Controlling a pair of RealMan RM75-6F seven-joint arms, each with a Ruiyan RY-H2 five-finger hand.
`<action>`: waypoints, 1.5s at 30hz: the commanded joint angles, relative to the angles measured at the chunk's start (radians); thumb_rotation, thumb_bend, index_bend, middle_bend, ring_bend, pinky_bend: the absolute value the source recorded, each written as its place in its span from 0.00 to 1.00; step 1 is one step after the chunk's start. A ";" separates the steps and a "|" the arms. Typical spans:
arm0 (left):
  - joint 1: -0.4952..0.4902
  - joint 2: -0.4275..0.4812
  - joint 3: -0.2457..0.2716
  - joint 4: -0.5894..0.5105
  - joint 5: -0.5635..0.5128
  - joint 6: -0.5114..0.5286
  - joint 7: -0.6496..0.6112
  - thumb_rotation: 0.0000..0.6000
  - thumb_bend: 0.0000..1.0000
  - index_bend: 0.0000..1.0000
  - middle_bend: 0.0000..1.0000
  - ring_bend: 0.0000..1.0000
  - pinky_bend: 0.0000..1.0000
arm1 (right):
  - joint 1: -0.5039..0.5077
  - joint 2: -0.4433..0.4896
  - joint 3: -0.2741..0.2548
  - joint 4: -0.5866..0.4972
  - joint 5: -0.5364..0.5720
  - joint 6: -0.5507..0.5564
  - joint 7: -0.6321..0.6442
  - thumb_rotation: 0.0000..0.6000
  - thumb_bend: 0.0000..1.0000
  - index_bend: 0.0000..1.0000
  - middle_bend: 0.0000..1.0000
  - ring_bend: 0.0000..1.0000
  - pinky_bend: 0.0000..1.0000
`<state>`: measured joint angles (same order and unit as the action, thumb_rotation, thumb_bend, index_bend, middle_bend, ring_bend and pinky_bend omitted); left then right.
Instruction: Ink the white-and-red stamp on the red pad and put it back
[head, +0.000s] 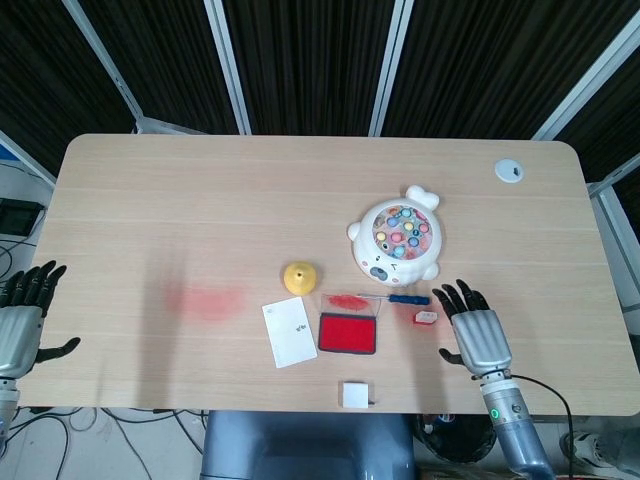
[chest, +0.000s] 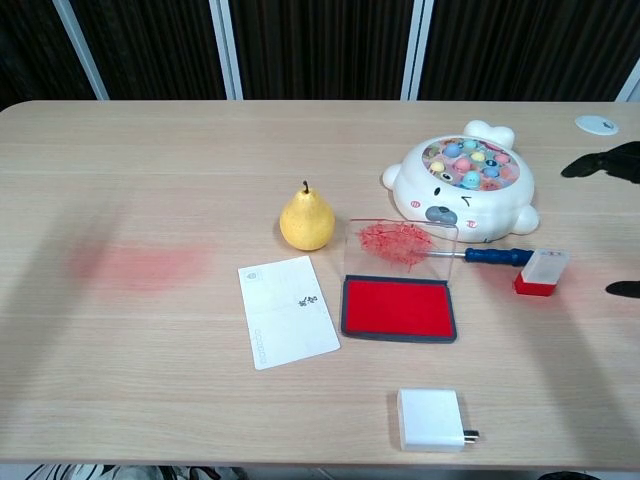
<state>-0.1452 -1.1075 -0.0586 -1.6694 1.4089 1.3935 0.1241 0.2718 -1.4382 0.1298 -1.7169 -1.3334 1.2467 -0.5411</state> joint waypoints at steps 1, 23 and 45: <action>-0.001 0.004 0.000 -0.003 -0.002 -0.005 -0.006 1.00 0.00 0.00 0.00 0.00 0.00 | 0.022 -0.038 0.013 0.030 0.038 -0.020 -0.030 1.00 0.18 0.22 0.20 0.08 0.18; -0.011 0.019 0.000 -0.018 -0.031 -0.039 -0.019 1.00 0.00 0.00 0.00 0.00 0.00 | 0.102 -0.164 0.043 0.188 0.190 -0.092 -0.054 1.00 0.37 0.40 0.34 0.13 0.18; -0.016 0.022 -0.003 -0.021 -0.046 -0.049 -0.024 1.00 0.00 0.00 0.00 0.00 0.00 | 0.136 -0.202 0.040 0.237 0.237 -0.100 -0.052 1.00 0.41 0.46 0.38 0.13 0.18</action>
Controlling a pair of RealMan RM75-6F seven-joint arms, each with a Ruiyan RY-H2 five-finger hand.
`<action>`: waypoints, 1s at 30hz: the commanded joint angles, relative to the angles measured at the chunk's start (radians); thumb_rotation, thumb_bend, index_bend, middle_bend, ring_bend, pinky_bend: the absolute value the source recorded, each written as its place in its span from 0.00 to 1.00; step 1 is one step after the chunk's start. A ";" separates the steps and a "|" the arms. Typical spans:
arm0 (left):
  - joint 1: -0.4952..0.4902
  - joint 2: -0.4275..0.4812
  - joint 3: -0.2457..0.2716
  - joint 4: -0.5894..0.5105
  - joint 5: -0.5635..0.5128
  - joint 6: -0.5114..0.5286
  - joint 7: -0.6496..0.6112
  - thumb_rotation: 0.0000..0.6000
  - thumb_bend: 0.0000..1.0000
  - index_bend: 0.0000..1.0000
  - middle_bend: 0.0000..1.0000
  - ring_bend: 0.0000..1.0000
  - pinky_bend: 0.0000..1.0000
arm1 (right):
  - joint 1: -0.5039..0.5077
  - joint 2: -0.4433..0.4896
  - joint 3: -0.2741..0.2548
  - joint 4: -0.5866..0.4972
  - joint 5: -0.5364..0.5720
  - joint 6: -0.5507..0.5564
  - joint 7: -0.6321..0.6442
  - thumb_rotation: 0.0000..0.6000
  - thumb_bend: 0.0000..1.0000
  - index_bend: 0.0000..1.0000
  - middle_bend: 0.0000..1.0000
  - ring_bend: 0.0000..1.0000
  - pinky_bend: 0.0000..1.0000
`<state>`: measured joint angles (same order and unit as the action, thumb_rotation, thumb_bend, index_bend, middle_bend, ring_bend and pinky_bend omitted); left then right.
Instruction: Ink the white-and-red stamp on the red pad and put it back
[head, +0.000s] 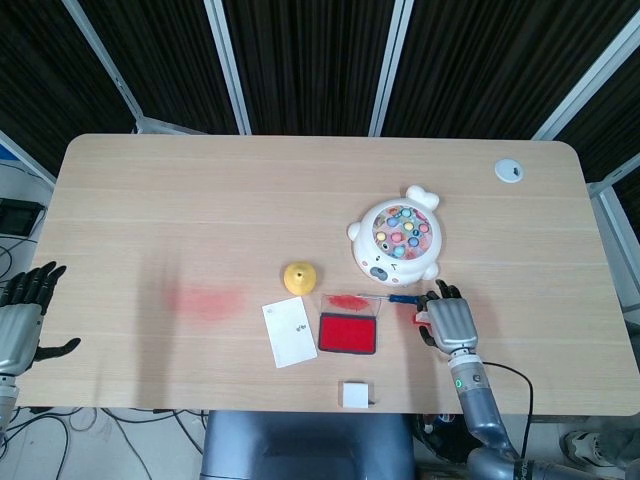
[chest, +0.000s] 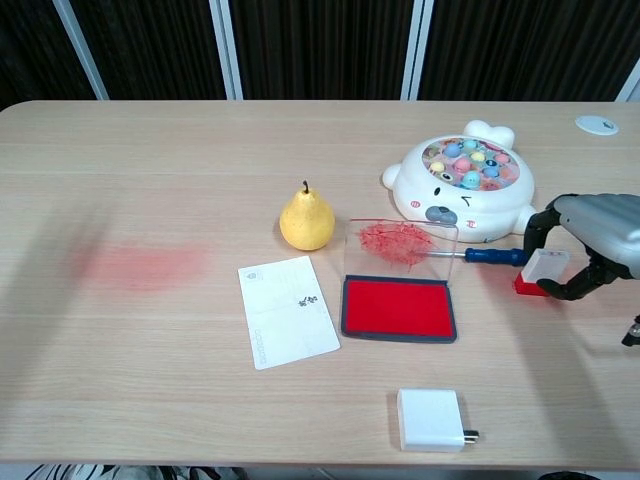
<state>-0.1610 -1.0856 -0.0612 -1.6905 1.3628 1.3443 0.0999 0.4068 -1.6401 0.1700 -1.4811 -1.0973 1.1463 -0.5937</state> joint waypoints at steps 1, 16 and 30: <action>0.000 0.000 0.001 0.000 0.000 0.000 0.000 1.00 0.00 0.00 0.00 0.00 0.00 | 0.001 0.000 -0.002 0.002 0.003 0.001 0.001 1.00 0.41 0.46 0.38 0.13 0.18; 0.000 0.001 0.002 -0.003 -0.001 0.001 0.001 1.00 0.00 0.00 0.00 0.00 0.00 | 0.010 -0.002 -0.005 0.009 0.039 0.007 -0.007 1.00 0.41 0.47 0.38 0.13 0.18; -0.001 0.004 0.004 -0.007 -0.004 -0.003 -0.001 1.00 0.00 0.00 0.00 0.00 0.00 | 0.014 -0.006 -0.011 0.016 0.067 0.015 -0.018 1.00 0.43 0.48 0.38 0.13 0.18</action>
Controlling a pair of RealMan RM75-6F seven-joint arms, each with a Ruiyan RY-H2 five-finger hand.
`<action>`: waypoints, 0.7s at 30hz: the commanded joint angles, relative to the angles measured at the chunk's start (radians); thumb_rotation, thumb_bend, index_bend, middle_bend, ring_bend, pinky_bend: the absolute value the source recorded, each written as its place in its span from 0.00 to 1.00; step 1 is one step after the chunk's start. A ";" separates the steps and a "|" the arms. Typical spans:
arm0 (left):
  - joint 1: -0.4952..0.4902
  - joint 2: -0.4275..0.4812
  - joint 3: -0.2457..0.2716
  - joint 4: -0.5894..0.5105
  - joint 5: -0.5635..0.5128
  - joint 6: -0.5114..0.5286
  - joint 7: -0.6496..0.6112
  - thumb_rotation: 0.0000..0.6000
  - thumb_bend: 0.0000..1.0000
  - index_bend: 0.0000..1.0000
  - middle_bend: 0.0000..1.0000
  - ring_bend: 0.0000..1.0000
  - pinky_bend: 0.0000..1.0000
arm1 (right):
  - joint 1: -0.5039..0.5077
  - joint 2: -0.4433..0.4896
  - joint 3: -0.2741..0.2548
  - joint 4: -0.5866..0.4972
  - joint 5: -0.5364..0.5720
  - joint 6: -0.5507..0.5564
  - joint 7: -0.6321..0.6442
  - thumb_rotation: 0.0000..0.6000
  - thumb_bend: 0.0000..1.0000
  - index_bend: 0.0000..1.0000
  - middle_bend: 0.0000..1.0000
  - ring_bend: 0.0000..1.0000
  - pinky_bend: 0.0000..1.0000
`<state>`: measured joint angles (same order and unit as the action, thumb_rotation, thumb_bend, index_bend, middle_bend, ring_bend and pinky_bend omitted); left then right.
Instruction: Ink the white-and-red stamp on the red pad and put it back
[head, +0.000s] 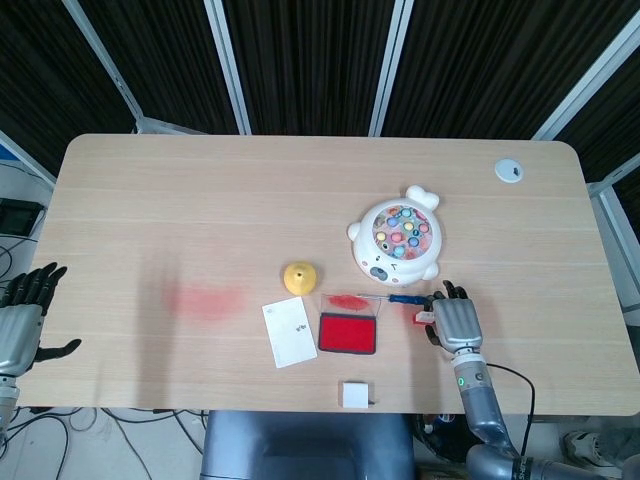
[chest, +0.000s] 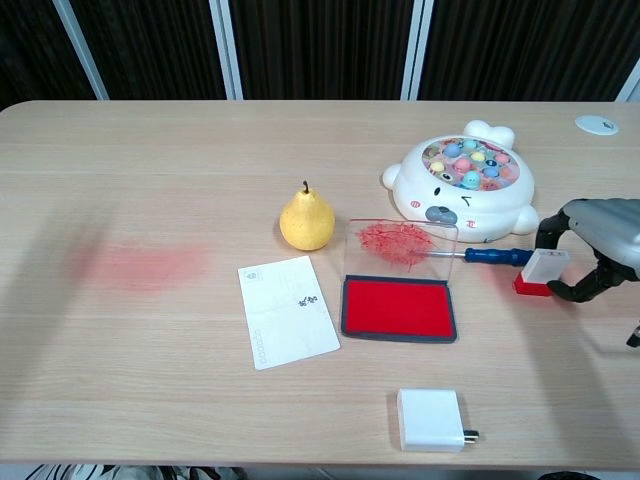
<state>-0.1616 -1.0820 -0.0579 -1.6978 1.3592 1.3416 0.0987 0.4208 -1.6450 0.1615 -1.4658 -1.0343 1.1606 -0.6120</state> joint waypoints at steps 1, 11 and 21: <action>0.000 0.000 0.000 0.000 0.000 0.000 0.000 1.00 0.00 0.00 0.00 0.00 0.00 | 0.001 -0.002 -0.004 0.001 0.003 0.001 0.000 1.00 0.43 0.48 0.38 0.13 0.18; -0.001 0.001 0.001 -0.003 -0.003 -0.003 -0.002 1.00 0.00 0.00 0.00 0.00 0.00 | 0.006 -0.009 -0.004 0.004 0.011 0.005 0.006 1.00 0.45 0.50 0.40 0.13 0.18; -0.001 0.004 0.001 -0.006 -0.006 -0.006 -0.003 1.00 0.00 0.00 0.00 0.00 0.00 | 0.009 -0.011 -0.010 0.001 0.010 0.008 0.010 1.00 0.46 0.50 0.40 0.13 0.18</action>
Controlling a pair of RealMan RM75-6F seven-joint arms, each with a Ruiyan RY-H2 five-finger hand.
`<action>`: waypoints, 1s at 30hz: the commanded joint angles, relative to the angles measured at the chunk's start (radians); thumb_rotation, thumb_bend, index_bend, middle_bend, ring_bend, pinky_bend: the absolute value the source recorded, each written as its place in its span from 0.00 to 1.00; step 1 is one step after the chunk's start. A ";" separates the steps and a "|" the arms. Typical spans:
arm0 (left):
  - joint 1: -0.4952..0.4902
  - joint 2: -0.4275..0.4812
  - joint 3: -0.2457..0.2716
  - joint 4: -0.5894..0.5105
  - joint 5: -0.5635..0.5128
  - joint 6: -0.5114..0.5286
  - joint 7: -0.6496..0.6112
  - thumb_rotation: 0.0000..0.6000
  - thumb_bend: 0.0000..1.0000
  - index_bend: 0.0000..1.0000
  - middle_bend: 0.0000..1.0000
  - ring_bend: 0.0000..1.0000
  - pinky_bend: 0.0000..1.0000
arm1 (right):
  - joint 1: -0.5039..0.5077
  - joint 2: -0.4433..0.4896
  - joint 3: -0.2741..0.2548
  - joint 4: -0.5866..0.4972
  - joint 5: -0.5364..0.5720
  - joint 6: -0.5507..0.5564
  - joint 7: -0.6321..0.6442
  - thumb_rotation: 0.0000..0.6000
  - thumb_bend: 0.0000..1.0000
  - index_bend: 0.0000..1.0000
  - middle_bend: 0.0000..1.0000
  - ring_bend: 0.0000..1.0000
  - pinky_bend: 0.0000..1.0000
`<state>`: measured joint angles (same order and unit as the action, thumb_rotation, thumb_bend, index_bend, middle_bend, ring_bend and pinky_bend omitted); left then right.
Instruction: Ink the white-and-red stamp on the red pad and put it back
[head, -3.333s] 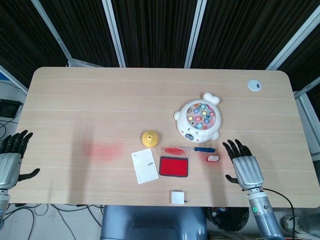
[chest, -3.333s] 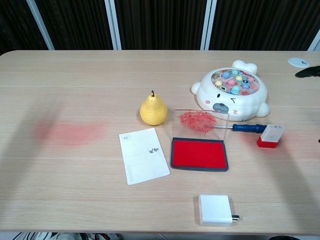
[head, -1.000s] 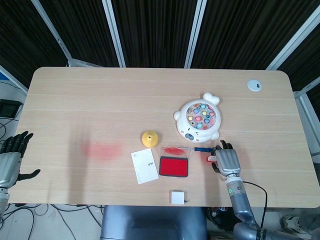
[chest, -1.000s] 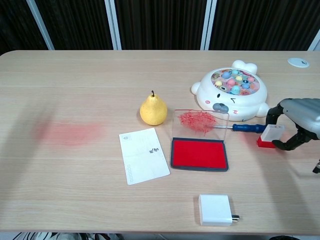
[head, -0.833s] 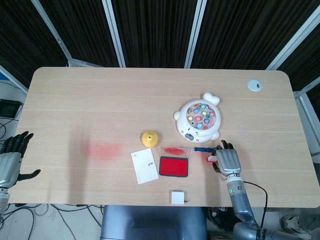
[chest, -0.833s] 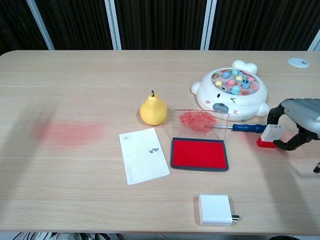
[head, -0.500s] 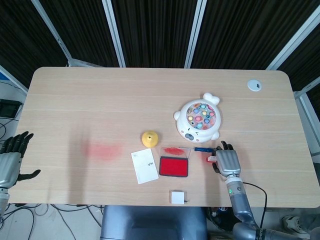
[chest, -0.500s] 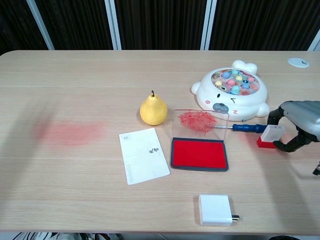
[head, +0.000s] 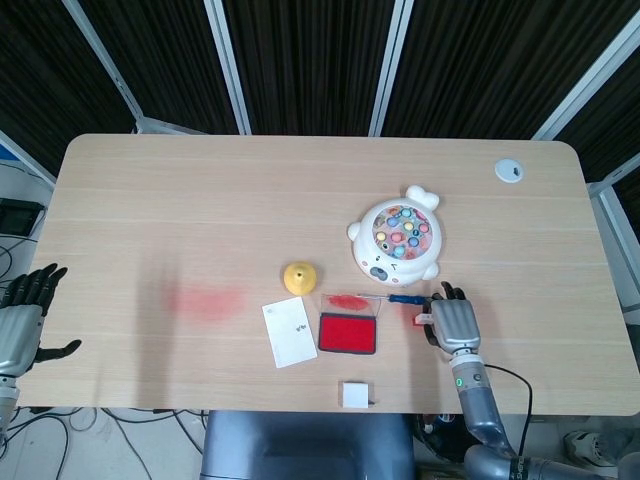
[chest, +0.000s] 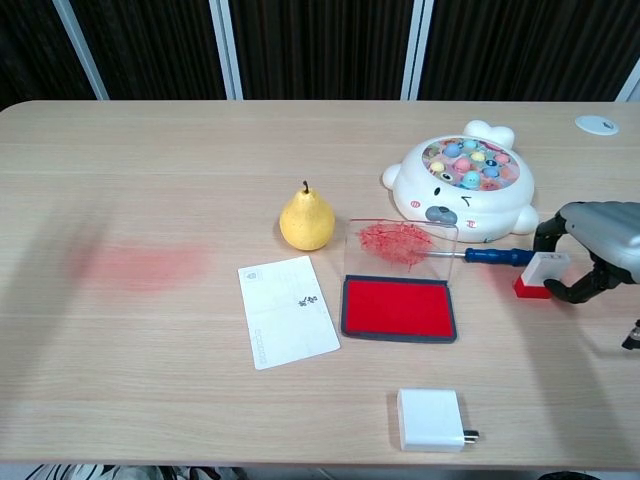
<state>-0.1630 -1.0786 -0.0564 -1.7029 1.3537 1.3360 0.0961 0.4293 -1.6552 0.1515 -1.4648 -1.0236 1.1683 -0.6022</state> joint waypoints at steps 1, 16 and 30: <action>0.000 0.000 0.000 -0.001 0.000 -0.001 -0.001 1.00 0.00 0.00 0.00 0.00 0.00 | 0.001 -0.001 -0.001 -0.001 -0.001 0.000 0.001 1.00 0.46 0.50 0.40 0.13 0.18; -0.001 0.003 0.000 -0.005 -0.007 -0.005 -0.002 1.00 0.00 0.00 0.00 0.00 0.00 | 0.005 -0.006 -0.011 0.004 -0.034 0.017 0.025 1.00 0.63 0.63 0.53 0.39 0.37; 0.000 0.003 -0.001 -0.006 -0.007 -0.002 -0.004 1.00 0.00 0.00 0.00 0.00 0.00 | -0.018 0.039 -0.047 -0.024 -0.214 0.085 0.170 1.00 0.71 0.71 0.60 0.47 0.43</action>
<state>-0.1635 -1.0753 -0.0570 -1.7094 1.3466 1.3338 0.0922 0.4165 -1.6257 0.1120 -1.4816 -1.2201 1.2413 -0.4486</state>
